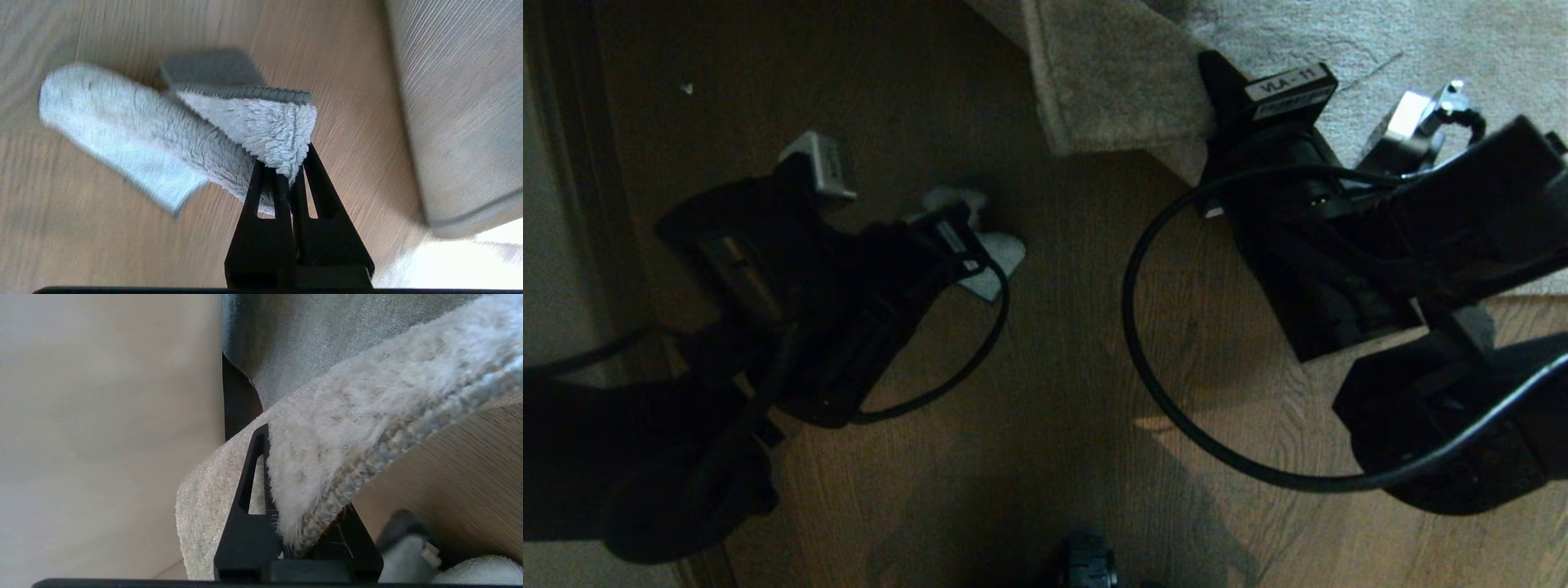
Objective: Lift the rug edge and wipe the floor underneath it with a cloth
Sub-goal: Wipe the floor under the carpet with a rag
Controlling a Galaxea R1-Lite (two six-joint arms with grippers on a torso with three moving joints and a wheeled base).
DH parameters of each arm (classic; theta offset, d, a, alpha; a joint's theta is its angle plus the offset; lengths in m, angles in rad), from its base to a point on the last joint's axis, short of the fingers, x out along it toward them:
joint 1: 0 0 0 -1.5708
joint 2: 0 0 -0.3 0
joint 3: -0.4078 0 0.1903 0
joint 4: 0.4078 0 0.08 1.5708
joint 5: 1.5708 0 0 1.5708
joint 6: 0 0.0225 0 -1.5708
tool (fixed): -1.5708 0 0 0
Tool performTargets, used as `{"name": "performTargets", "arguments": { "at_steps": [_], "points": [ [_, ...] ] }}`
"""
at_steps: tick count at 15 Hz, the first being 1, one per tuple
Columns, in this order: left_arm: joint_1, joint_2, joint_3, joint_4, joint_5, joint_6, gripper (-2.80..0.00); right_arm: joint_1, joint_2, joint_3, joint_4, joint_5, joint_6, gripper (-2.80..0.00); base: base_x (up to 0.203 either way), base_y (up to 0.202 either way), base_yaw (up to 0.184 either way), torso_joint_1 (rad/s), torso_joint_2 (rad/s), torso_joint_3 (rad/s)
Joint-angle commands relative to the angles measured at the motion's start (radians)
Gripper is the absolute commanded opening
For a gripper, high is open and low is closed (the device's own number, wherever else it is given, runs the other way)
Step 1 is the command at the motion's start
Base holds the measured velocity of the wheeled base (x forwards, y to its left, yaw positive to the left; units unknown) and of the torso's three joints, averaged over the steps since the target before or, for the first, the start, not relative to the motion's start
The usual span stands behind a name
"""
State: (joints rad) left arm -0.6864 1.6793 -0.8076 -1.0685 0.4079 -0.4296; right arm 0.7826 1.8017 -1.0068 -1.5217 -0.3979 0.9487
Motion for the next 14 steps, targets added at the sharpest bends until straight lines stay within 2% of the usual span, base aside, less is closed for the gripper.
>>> {"name": "performTargets", "arguments": {
  "at_steps": [1,6,14],
  "points": [
    [0.005,0.018,-0.052,-0.028,0.003,-0.003,-2.8,0.001,-0.003,0.002,-0.048,-0.002,0.004,-2.8,0.0,0.0,0.0,0.0,0.0,0.0],
    [0.079,0.03,-0.081,-0.058,0.004,-0.004,-2.8,0.001,-0.004,0.004,-0.048,-0.002,0.002,-2.8,0.0,0.0,0.0,0.0,0.0,0.0],
    [0.278,0.034,-0.081,-0.083,0.0,-0.013,-2.8,0.001,-0.019,0.02,-0.048,-0.006,0.002,-2.8,0.0,0.0,0.0,0.0,0.0,0.0]
  ]
}}
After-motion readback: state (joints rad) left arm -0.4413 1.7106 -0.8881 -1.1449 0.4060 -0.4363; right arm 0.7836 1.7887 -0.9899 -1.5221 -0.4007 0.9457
